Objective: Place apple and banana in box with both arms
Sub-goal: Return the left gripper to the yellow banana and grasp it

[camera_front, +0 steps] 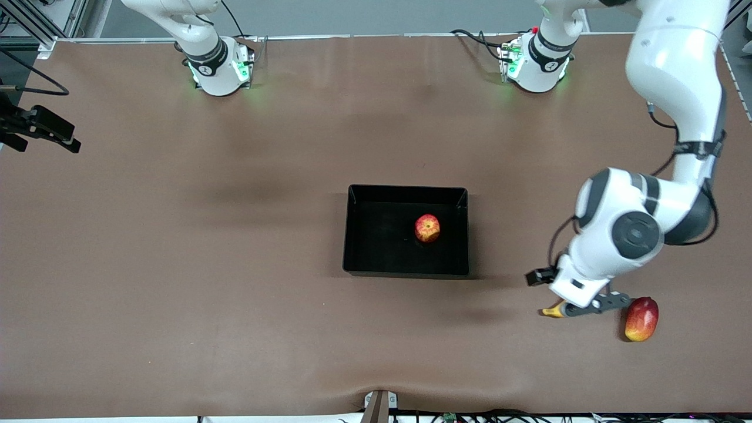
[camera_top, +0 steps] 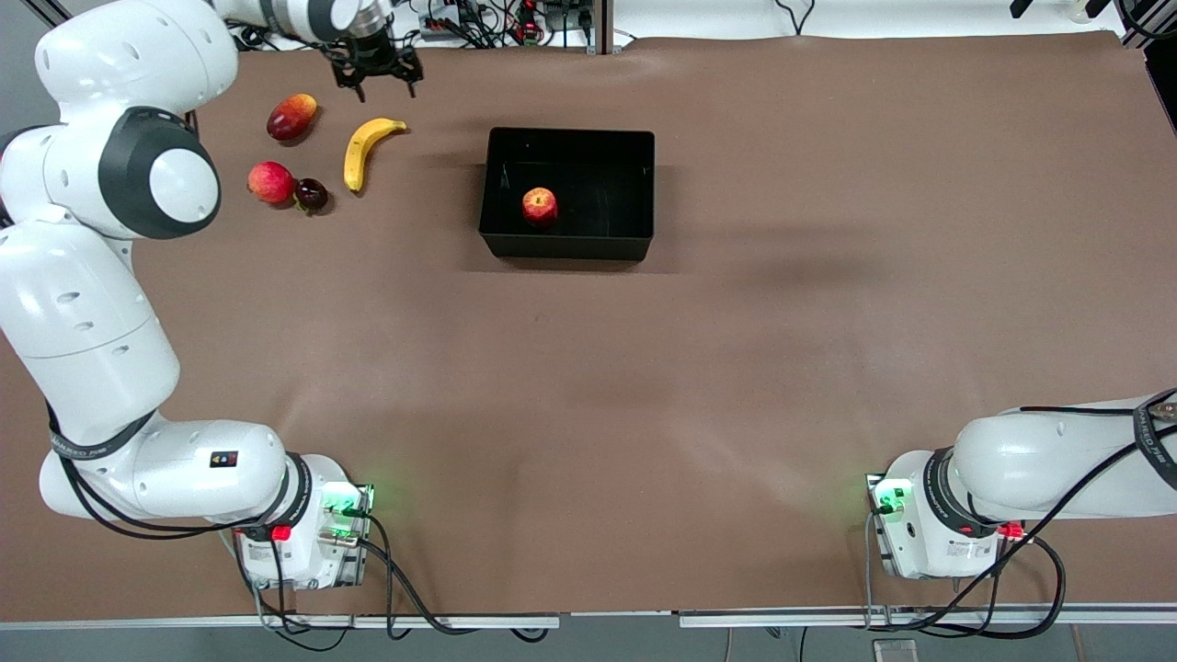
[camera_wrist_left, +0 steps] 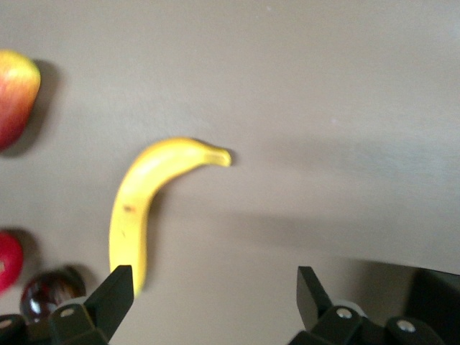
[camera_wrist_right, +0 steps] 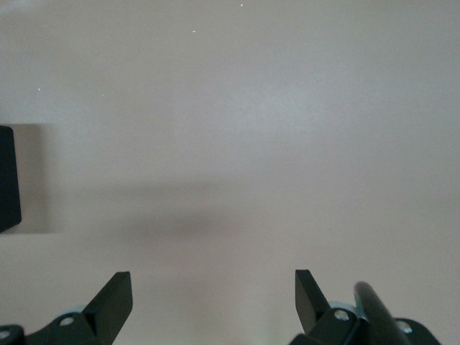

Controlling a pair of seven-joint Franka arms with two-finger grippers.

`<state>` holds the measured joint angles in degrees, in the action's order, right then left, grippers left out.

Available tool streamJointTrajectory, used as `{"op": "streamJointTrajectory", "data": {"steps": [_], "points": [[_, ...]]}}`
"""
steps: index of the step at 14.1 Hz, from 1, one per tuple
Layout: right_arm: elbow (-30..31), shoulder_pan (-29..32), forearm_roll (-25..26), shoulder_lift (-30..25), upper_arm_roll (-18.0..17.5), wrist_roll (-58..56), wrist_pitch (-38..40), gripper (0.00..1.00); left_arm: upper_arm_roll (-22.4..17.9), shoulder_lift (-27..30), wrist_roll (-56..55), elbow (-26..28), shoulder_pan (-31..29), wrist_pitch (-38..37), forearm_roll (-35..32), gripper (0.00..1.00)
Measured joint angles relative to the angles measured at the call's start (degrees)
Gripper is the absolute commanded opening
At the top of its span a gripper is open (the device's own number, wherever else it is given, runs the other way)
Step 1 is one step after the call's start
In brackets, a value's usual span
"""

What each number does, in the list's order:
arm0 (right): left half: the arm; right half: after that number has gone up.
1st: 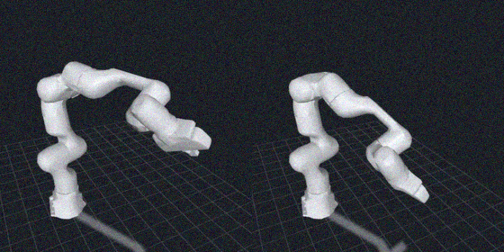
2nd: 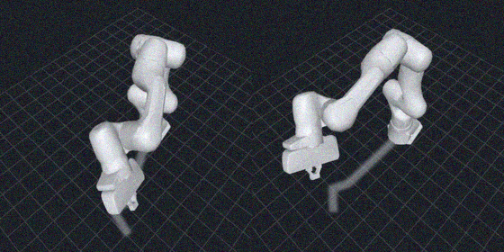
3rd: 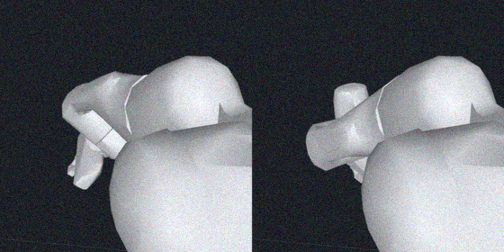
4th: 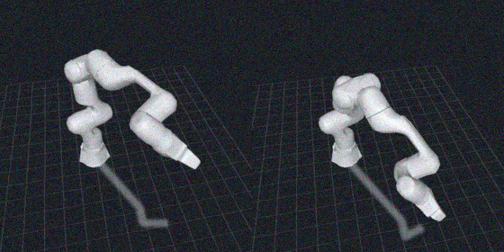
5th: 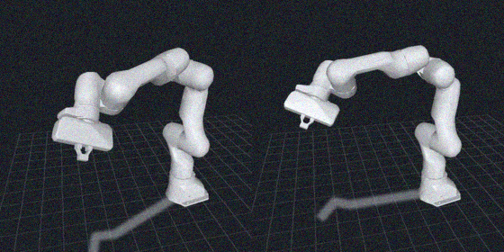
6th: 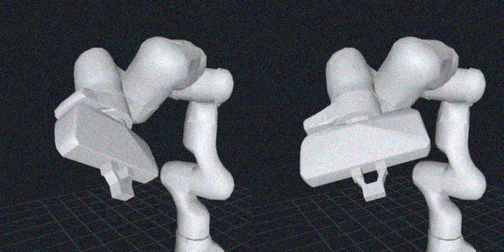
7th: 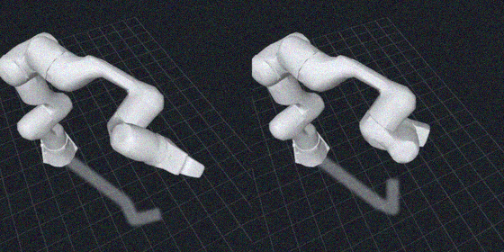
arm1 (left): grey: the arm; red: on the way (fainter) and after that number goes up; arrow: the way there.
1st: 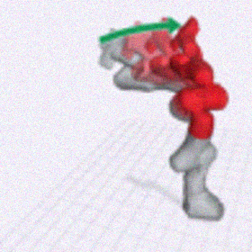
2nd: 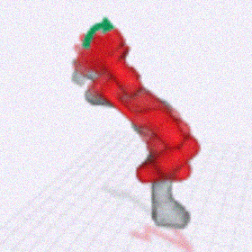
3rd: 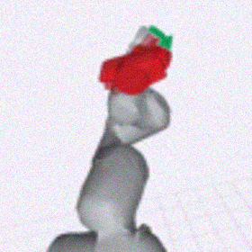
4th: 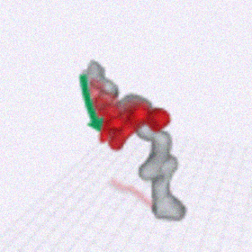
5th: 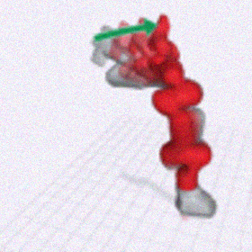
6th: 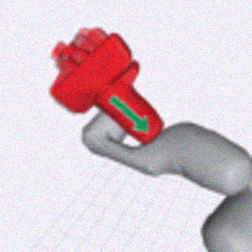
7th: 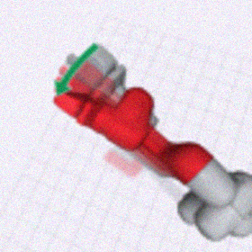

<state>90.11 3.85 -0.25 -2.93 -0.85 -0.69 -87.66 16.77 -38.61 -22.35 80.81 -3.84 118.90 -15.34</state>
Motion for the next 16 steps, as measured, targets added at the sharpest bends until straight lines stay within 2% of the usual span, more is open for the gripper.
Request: {"op": "streamJointTrajectory", "data": {"steps": [4, 8, 9, 10, 12, 13, 14, 15, 16], "points": [[-0.1, 0.0, 0.0, 0.0, 0.0, -0.6, -0.1, 1.0, -2.3, -5.4, 14.0, 0.1, -2.1, 9.1, 0.0, 1.0], [-0.1, 0.0, 0.0, 0.1, 0.0, -0.7, -0.1, 1.0, -3.8, -9.9, 19.1, 0.1, -2.2, 14.5, -2.7, 1.0], [-0.1, 0.0, 0.0, 0.1, 0.0, -0.7, -0.1, 1.0, -3.9, -10.3, 19.5, 0.1, -2.2, 14.6, -4.2, 0.93], [-0.1, 0.0, 0.0, 0.1, 0.0, -0.7, -0.1, 1.0, -4.1, -10.6, 19.9, 0.1, -2.2, 14.7, -4.9, 0.83], [-0.1, 0.0, 0.0, 0.1, 0.0, -0.7, -0.1, 1.0, -4.3, -11.0, 20.3, 0.1, -2.3, 14.7, -5.3, 0.56], [-0.1, 0.0, 0.0, 0.1, 0.0, -0.7, -0.1, 1.0, -4.4, -11.4, 20.3, 0.1, -2.4, 14.7, -5.3, 0.4], [-0.1, 0.0, 0.0, 0.1, 0.1, -0.7, -0.1, 1.0, -4.4, -11.7, 20.3, 0.1, -2.4, 14.7, -5.4, 0.16], [-0.1, 0.0, 0.0, 0.1, 0.1, -0.7, -0.1, 1.0, -4.4, -11.9, 20.3, 0.1, -2.4, 14.7, -5.4, 0.0], [-0.1, 0.1, 0.0, 0.1, 0.2, -0.7, -0.1, 1.0, -4.4, -11.8, 20.3, 0.0, -2.4, 14.7, -5.5, 0.0]]}}
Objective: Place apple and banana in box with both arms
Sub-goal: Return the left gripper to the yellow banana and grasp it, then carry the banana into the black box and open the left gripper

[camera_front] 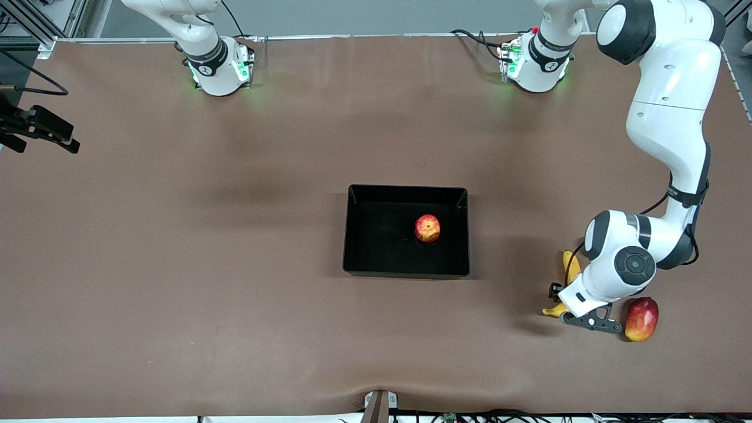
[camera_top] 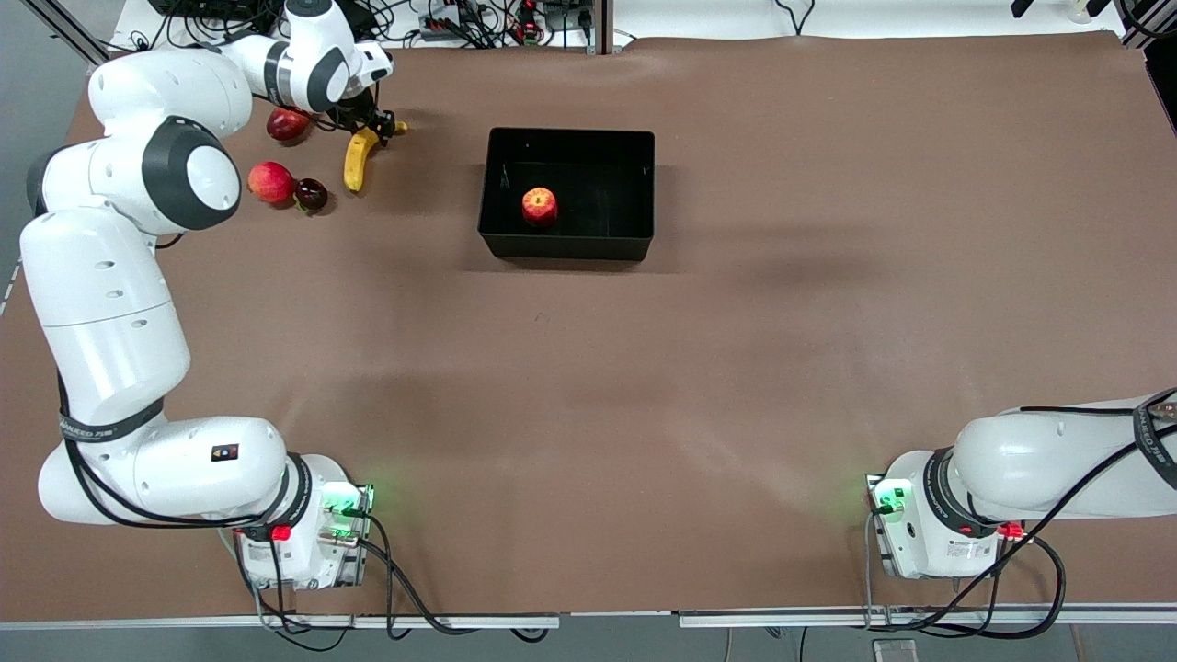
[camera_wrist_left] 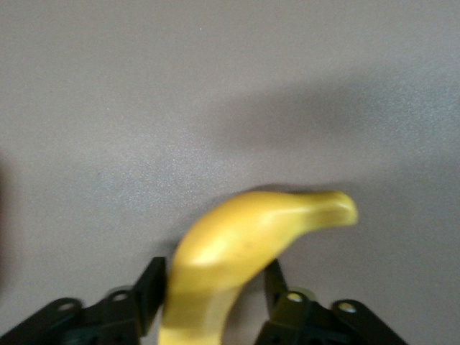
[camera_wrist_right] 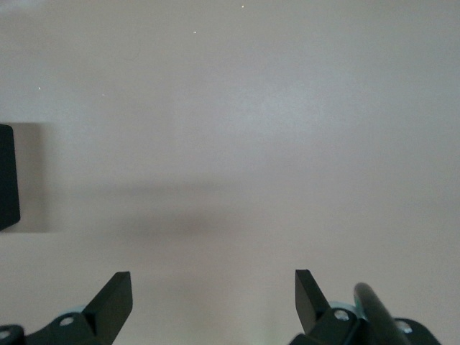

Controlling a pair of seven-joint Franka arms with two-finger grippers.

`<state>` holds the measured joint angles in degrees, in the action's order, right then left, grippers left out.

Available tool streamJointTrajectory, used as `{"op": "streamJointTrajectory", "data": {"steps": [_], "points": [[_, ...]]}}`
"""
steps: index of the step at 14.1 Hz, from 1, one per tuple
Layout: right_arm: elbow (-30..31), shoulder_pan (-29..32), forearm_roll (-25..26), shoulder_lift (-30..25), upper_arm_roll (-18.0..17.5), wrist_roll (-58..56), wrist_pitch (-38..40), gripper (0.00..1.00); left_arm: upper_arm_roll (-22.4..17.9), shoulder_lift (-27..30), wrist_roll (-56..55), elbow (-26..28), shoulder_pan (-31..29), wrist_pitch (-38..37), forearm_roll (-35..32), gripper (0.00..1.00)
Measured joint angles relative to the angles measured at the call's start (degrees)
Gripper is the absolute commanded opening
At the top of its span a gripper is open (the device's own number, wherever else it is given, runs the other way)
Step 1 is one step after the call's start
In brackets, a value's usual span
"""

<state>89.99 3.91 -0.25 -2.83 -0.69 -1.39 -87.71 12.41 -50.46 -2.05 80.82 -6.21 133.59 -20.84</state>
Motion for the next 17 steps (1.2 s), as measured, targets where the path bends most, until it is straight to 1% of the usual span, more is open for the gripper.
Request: {"op": "streamJointTrajectory", "data": {"steps": [3, 6, 9, 11, 13, 15, 17], "points": [[0.0, 0.0, 0.0, 0.0, 0.1, 0.0, 0.0, 1.0, 0.4, 0.8, 0.0, -0.9, 0.0, -1.5, -0.1, 0.0], [0.0, 0.0, 0.0, 0.0, 0.1, 0.0, 0.0, 1.0, 3.0, 4.7, 0.0, -1.7, 0.0, -8.8, -0.1, 0.0], [0.0, 0.0, 0.0, 0.0, 0.3, 0.0, 0.0, 1.0, 6.7, 10.5, -1.2, -1.8, 0.2, -16.1, -0.1, 0.0], [-0.1, 0.0, 0.0, 0.1, 0.3, 0.0, 0.0, 1.0, 9.8, 13.1, -3.3, -1.7, 0.3, -18.8, -0.1, 0.0], [-0.1, 0.0, 0.0, 0.1, 0.3, 0.0, 0.0, 1.0, 13.5, 14.2, -7.4, -1.6, 0.3, -19.7, 0.0, 0.0], [-0.1, 0.0, 0.0, 0.1, 0.3, 0.0, 0.0, 1.0, 17.4, 14.3, -14.5, -1.2, 0.7, -19.8, 0.0, 0.0], [-0.1, 0.1, 0.0, 0.1, 0.4, 0.0, 0.0, 1.0, 19.7, 14.0, -20.8, -0.5, 2.8, -19.8, 0.0, 0.0]]}}
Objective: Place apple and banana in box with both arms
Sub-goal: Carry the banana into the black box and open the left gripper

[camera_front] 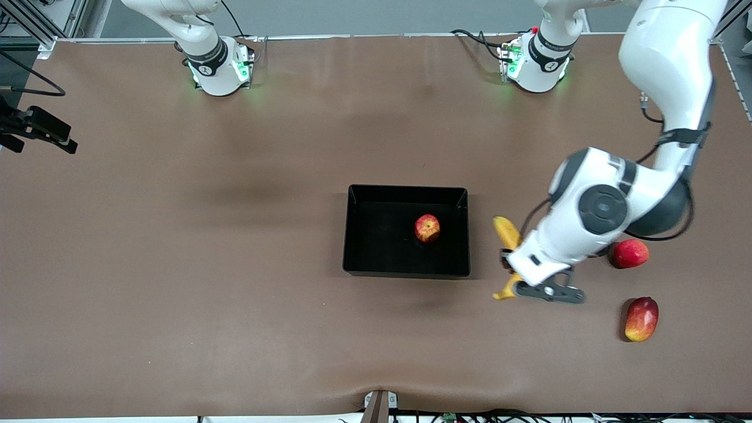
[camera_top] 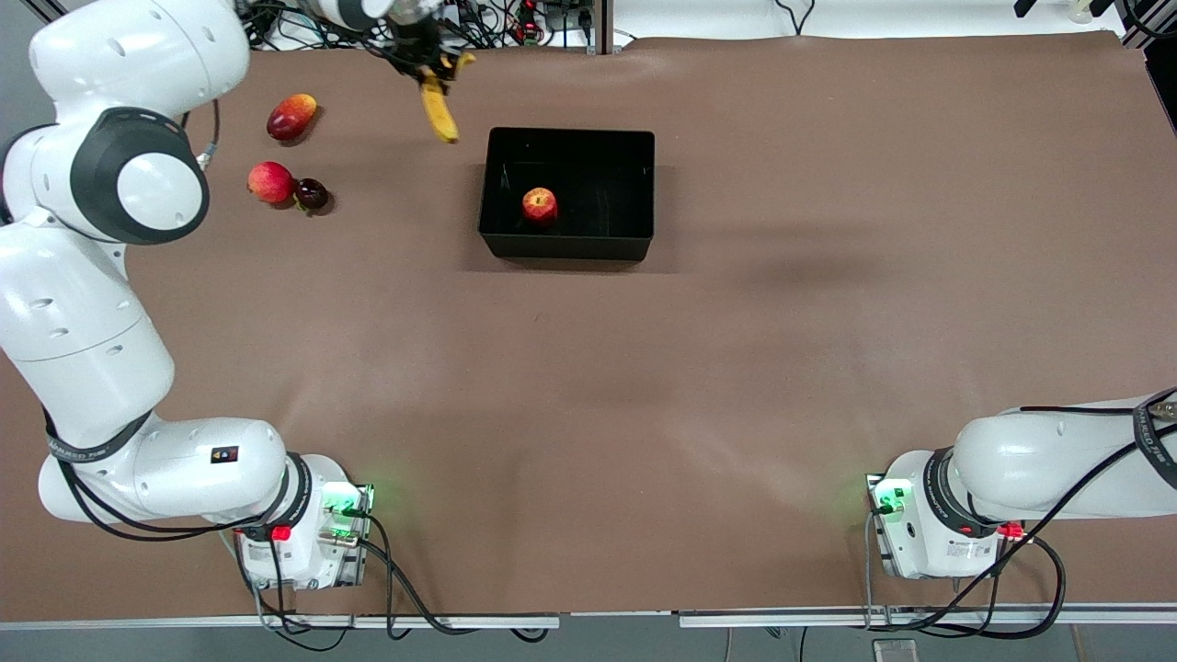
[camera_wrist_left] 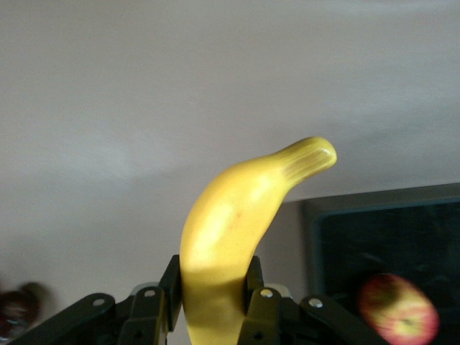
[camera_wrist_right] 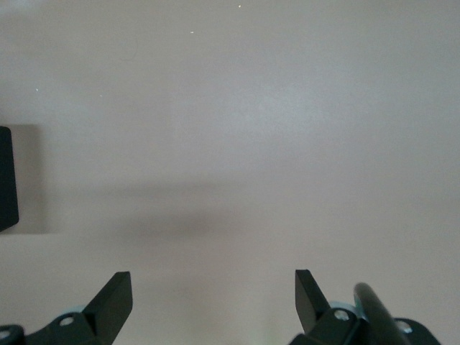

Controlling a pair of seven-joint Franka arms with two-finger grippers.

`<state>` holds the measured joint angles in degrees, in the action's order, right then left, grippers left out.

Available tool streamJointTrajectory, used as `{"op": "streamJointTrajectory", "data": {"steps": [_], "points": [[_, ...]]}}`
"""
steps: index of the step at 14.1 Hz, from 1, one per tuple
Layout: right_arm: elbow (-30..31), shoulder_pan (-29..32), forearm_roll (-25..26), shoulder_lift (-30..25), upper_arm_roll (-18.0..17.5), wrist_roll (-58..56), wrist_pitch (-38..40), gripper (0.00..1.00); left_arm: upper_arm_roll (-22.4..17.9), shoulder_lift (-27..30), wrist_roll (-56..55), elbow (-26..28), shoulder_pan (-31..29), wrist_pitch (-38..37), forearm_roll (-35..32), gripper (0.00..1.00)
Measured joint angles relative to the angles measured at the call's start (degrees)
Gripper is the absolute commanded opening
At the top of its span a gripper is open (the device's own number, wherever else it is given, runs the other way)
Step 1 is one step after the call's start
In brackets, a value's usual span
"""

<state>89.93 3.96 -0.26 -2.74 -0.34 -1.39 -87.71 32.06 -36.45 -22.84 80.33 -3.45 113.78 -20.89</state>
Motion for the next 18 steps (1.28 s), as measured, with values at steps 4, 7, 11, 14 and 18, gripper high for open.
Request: {"op": "streamJointTrajectory", "data": {"steps": [4, 7, 11, 14, 18], "points": [[0.0, 0.0, 0.0, 0.0, 0.1, 0.0, 0.0, 1.0, 0.0, -2.0, -8.5, 0.1, 8.3, 3.5, 0.0, 0.0], [0.0, 0.0, 0.0, 0.0, 0.1, 0.0, 0.0, 1.0, -0.1, -3.4, -12.9, 0.1, 11.5, 6.6, 0.0, 0.0], [0.0, 0.0, 0.0, 0.0, 0.1, 0.0, 0.0, 1.0, -3.9, -4.8, -16.8, 0.1, 17.1, 9.8, 0.0, 0.0], [0.0, 0.0, 0.0, 0.0, 0.1, 0.0, 0.0, 1.0, -7.1, -6.1, -18.1, 0.0, 21.3, 11.8, 0.0, 0.0], [0.0, 0.0, 0.0, 0.0, 0.1, 0.0, 0.0, 1.0, -7.4, -8.0, -18.4, -0.1, 22.9, 12.6, 0.0, 0.0]]}}
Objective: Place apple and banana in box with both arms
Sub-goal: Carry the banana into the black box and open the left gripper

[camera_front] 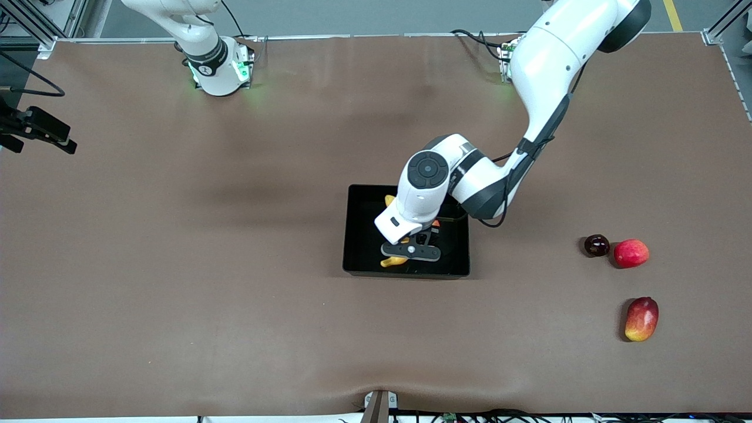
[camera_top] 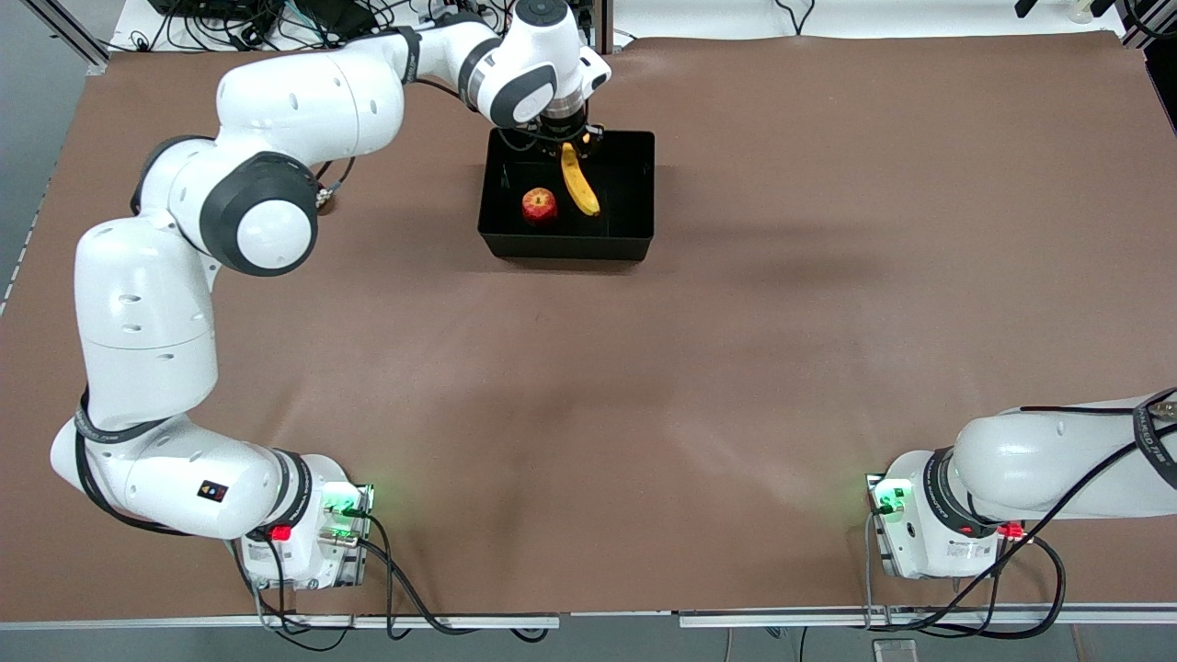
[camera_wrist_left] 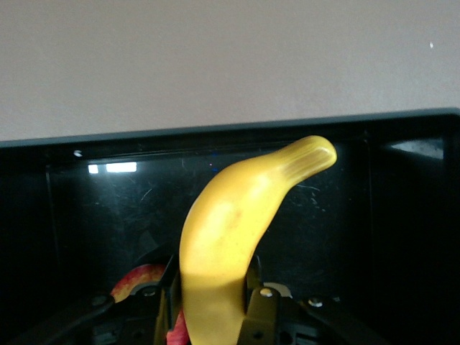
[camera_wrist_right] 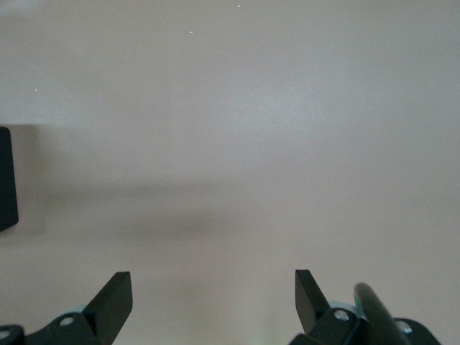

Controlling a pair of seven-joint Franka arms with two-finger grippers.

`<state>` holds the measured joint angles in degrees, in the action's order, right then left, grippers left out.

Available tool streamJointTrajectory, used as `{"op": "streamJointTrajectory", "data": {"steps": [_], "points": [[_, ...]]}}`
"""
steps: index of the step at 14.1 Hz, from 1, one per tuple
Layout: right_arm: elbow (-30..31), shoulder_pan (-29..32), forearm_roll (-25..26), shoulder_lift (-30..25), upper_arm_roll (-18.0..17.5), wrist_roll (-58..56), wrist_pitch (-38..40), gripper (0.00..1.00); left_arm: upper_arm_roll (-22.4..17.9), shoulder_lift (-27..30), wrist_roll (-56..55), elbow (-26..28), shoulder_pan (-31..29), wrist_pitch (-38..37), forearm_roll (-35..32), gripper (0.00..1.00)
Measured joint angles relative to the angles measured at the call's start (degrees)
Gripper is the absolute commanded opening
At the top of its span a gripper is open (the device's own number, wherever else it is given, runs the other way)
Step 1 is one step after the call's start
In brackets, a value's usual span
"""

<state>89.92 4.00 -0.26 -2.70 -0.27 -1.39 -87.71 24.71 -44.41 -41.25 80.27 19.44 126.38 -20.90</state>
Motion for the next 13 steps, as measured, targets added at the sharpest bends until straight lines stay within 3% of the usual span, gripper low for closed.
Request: {"op": "streamJointTrajectory", "data": {"steps": [7, 11, 12, 13], "points": [[0.0, 0.0, 0.0, 0.0, 0.0, 0.0, 0.0, 1.0, -0.7, -4.4, -2.4, -0.1, 3.0, 5.4, 0.0, 0.0], [0.0, 0.0, 0.0, 0.0, 0.0, 0.0, 0.0, 1.0, -6.2, -7.1, -5.7, -0.4, 7.9, 7.4, 0.0, 0.02], [0.0, 0.0, 0.0, 0.0, 0.0, 0.0, 0.0, 1.0, -7.5, -7.6, -7.2, -0.5, 9.2, 8.3, 0.0, 0.22], [0.0, 0.0, 0.0, 0.0, 0.0, 0.0, 0.0, 1.0, -8.2, -7.6, -8.0, -0.9, 10.0, 8.5, 0.0, 0.52]]}}
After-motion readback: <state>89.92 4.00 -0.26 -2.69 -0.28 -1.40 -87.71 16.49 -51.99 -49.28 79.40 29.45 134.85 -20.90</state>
